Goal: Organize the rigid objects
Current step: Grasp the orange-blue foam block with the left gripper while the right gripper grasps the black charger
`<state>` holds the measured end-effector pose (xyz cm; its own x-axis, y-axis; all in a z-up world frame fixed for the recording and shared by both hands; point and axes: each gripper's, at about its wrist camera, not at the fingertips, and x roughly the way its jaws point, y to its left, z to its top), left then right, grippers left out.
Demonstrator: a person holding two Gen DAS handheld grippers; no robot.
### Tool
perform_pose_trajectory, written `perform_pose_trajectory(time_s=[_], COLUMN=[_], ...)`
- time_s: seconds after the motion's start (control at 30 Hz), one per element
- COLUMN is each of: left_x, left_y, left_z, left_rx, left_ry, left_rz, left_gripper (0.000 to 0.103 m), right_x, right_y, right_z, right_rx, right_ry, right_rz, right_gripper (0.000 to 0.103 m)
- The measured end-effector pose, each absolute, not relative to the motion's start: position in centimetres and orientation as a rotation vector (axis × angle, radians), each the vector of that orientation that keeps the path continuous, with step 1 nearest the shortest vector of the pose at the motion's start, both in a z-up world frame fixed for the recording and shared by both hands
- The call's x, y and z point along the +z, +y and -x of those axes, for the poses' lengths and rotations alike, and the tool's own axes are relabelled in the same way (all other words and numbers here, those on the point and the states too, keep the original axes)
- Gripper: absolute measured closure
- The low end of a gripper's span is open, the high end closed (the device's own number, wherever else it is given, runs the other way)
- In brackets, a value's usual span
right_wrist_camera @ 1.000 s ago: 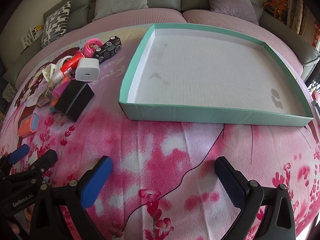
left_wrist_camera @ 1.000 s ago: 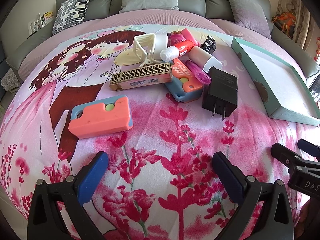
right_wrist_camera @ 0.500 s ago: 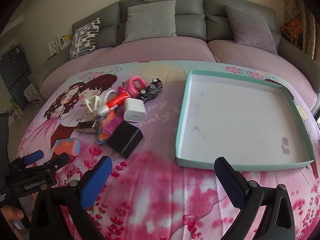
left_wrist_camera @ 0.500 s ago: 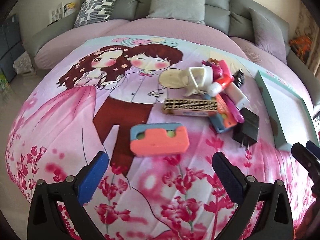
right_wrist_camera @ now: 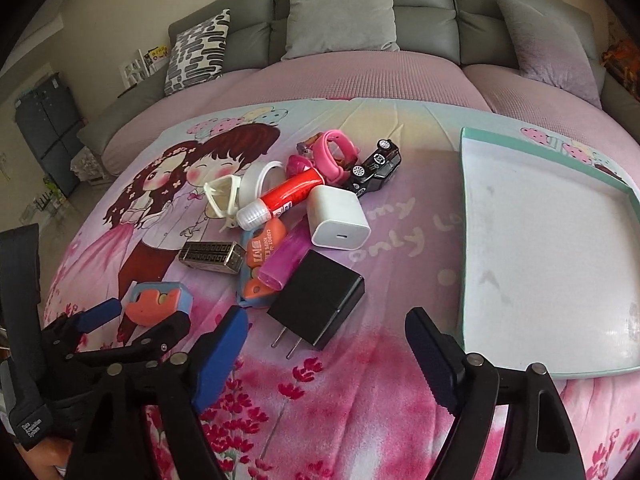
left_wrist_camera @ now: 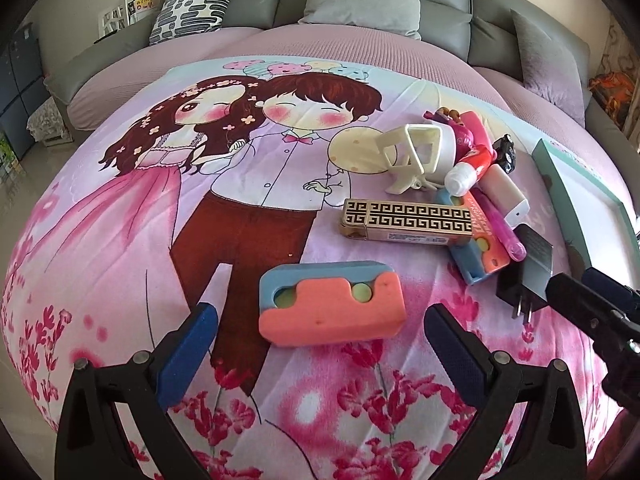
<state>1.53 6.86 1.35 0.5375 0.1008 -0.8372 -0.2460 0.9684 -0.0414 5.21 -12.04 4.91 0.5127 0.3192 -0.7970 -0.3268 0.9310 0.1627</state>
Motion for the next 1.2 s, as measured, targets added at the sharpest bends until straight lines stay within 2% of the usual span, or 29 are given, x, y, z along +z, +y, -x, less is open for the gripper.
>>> perform_pose_trajectory(time_s=[0.53,0.6,0.8,0.93,1.03,1.2], left_x=[0.2,0.3,0.4,0.5,0.6,0.7], left_y=[6.9,6.9,7.1,7.4,7.6,7.4], left_z=[-2.3,-2.2,-1.9,-1.8,-1.8,-1.9], left_rx=[0.204,0.203,0.205,0.216,0.216,0.211], left_ry=[0.978,0.975,0.971,0.967,0.964,0.963], left_rz=[0.136,0.139,0.143,0.151,0.156,0.147], left_gripper=[0.001,0.001,0.004,0.006,0.013,0.017], right_x=[2.2,2.2,2.2,2.4,2.6,2.6], right_y=[-10.9,-10.9,-11.9,-12.1,-12.0,-11.7], right_z=[-6.9,-6.8,-6.4,-6.4,-6.6,-6.9], right_rx=[0.359,0.356,0.344,0.334,0.325,0.305], right_ry=[0.987,0.992,1.014,1.014,1.010,1.009], right_rz=[0.050,0.058,0.042,0.036,0.033,0.043], right_gripper=[0.023,0.037,0.053,0.054,0.054,0.054])
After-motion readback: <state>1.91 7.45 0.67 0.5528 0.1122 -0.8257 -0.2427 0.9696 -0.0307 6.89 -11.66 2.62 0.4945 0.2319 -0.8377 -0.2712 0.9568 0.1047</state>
